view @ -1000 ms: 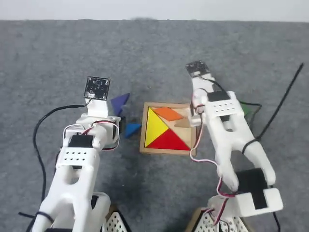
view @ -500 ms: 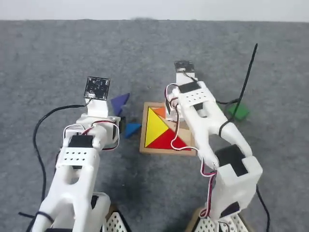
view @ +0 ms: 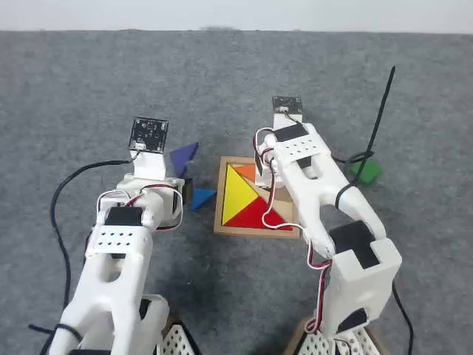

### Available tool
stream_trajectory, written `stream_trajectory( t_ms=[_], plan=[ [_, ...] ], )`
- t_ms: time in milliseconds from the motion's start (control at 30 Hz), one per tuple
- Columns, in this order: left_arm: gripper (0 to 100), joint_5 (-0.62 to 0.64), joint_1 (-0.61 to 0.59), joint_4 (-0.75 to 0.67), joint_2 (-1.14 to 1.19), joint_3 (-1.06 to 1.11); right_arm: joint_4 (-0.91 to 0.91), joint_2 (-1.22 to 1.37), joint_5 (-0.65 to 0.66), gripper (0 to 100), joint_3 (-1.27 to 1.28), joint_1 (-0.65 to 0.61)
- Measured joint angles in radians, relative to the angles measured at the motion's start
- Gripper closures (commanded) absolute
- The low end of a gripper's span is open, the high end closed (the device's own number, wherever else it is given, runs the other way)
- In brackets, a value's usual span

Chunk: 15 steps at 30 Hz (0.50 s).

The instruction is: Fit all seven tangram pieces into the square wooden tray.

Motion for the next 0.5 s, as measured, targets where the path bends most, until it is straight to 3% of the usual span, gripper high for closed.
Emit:
stream_trajectory(
  t_ms=[167,500],
  plan=[
    [78,0.0,0.0,0.0,0.0,0.0,0.0,-0.002,0.0,89.4,0.003,0.0],
    [78,0.0,0.0,0.0,0.0,0.0,0.0,-0.003,0.031,89.0,0.029,0.011]
  ],
)
